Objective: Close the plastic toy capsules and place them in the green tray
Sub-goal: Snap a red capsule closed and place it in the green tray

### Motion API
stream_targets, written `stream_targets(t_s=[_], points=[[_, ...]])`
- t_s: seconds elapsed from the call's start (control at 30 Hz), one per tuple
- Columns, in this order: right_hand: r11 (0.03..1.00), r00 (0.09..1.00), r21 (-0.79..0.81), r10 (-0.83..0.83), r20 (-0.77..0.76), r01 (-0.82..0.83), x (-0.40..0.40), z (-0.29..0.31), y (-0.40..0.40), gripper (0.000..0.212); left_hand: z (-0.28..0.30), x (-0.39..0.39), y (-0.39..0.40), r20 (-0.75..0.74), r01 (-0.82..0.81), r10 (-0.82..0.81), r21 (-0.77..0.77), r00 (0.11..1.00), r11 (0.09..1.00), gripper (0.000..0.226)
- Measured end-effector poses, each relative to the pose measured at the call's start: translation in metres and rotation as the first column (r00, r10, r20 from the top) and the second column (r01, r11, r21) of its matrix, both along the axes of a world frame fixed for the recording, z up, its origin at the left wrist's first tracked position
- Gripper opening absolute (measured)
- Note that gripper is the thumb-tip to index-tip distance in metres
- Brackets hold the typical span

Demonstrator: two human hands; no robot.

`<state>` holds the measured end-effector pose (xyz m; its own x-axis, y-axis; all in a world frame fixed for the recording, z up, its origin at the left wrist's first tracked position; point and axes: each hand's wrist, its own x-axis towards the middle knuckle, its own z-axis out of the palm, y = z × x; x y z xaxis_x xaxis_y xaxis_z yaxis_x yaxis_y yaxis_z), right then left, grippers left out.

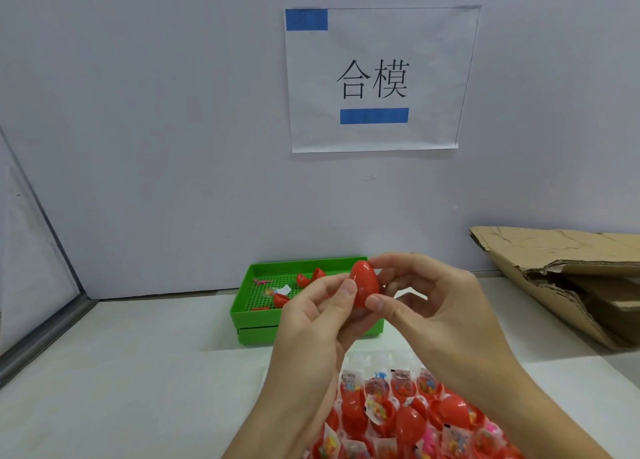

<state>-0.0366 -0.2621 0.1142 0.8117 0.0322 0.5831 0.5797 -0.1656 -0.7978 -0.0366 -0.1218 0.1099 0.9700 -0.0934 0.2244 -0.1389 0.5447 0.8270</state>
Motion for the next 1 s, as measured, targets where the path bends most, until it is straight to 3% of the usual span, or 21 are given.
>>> stream_targets(t_s=[0.13,0.27,0.4,0.57,0.63,0.67,0.73,0.77,0.83,0.93,1.0], points=[[0.999,0.999,-0.052,0.005,0.042,-0.002,0.000,-0.001,0.000,0.037,-0.001,0.000,0.002,0.000,-0.065,0.065,0.047,0.998,0.997,0.033],[0.978,0.983,-0.181,-0.078,0.166,0.108,0.000,-0.006,0.008,0.046,-0.001,-0.001,0.006,0.014,-0.114,0.113,0.131,0.993,0.985,0.031],[0.958,0.968,-0.224,-0.131,0.214,0.179,0.002,-0.012,0.010,0.035,-0.002,-0.001,0.007,0.046,-0.150,0.143,0.278,0.989,0.949,0.032],[0.988,0.986,-0.059,-0.144,-0.083,0.139,0.013,-0.016,0.000,0.018,-0.009,0.002,0.007,0.048,-0.157,0.157,0.550,0.986,0.821,0.046],[0.984,0.960,0.115,-0.104,-0.261,0.138,0.023,-0.017,-0.010,0.010,-0.011,0.003,0.006,0.064,-0.174,0.174,0.642,0.983,0.746,0.056],[0.954,0.939,0.281,-0.002,-0.343,0.105,0.030,-0.016,-0.016,0.010,-0.011,0.003,0.006,0.073,-0.178,0.175,0.672,0.982,0.719,0.059],[0.777,0.876,0.621,0.229,-0.423,0.097,0.045,-0.013,-0.029,0.015,-0.011,0.002,0.005,0.077,-0.178,0.174,0.697,0.982,0.695,0.061],[0.693,0.851,0.709,0.288,-0.438,0.131,0.053,-0.012,-0.037,0.016,-0.011,0.002,0.004,0.072,-0.174,0.175,0.701,0.982,0.691,0.061],[0.597,0.839,0.776,0.302,-0.453,0.205,0.071,-0.009,-0.052,0.015,-0.010,0.002,0.004,0.060,-0.171,0.182,0.708,0.981,0.685,0.061],[0.462,0.876,0.828,0.192,-0.443,0.318,0.104,0.004,-0.077,0.009,-0.007,0.000,0.002,0.058,-0.182,0.204,0.723,0.977,0.667,0.063],[0.311,0.902,0.874,0.102,-0.420,0.372,0.125,0.014,-0.096,0.023,-0.005,-0.001,0.000,0.061,-0.190,0.211,0.720,0.976,0.667,0.062]])
